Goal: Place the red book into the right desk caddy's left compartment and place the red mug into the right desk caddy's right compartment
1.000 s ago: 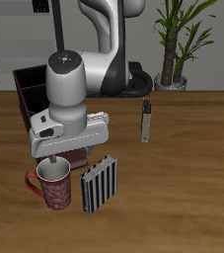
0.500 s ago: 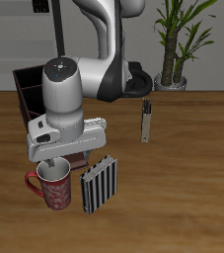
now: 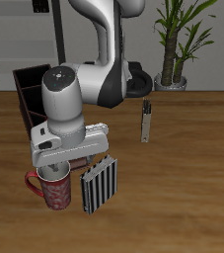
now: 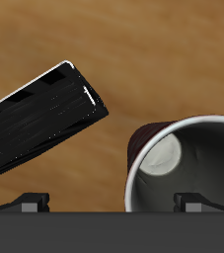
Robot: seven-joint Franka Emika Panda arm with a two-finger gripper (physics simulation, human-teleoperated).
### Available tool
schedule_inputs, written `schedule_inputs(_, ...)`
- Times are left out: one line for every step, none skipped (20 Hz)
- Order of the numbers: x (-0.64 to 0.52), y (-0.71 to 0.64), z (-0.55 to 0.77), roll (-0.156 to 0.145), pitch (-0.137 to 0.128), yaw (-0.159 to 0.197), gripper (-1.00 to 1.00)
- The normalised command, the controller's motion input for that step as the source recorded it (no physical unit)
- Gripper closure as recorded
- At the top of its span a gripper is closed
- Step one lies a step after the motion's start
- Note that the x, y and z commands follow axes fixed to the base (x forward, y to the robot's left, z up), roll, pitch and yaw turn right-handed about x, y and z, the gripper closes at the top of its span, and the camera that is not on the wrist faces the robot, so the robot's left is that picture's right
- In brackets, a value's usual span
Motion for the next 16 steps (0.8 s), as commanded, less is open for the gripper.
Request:
schedule_inputs(0.10, 0.07, -0.29, -0.007, 0.063, -0.057, -1.00)
schedule_inputs(0.05, 0.14, -0.26, 0.000, 0.019, 0.021, -1.00)
schedule_inputs(0.03, 0.11, -0.25, 0.075, 0.042, -0.033, 1.00)
schedule_inputs(0.00, 0.00, 0.00, 0.000, 0.000, 0.000, 1.00)
schedule_inputs(0.16, 0.07, -0.52, -0.029, 0.087, -0.084, 1.00)
schedule_inputs(0.07, -0.03, -0.28, 0.033, 0.048, -0.066, 1.00)
schedule_inputs(0.08, -0.08, -0.20, -0.058, 0.000, 0.015, 1.00)
schedule_inputs(0.08, -0.07, -0.12, 0.004, 0.035, -0.048, 1.00)
schedule_inputs(0.04, -0.09, -0.03, -0.023, -0.002, -0.049, 1.00)
schedule_inputs(0.00, -0.09, 0.01, -0.029, 0.004, -0.044, 1.00)
schedule_inputs(0.00, 0.00, 0.03, -0.013, 0.001, -0.016, 1.00)
schedule_inputs(-0.01, -0.05, 0.08, -0.001, -0.026, -0.005, 1.00)
schedule_inputs(-0.01, -0.09, 0.11, -0.043, -0.002, -0.031, 1.00)
schedule_inputs(-0.01, 0.09, 0.13, -0.010, 0.000, -0.041, 1.00)
schedule_inputs(-0.02, 0.07, 0.01, 0.000, 0.000, 0.000, 1.00)
schedule_inputs(-0.01, -0.19, 0.47, -0.069, -0.075, -0.011, 1.00)
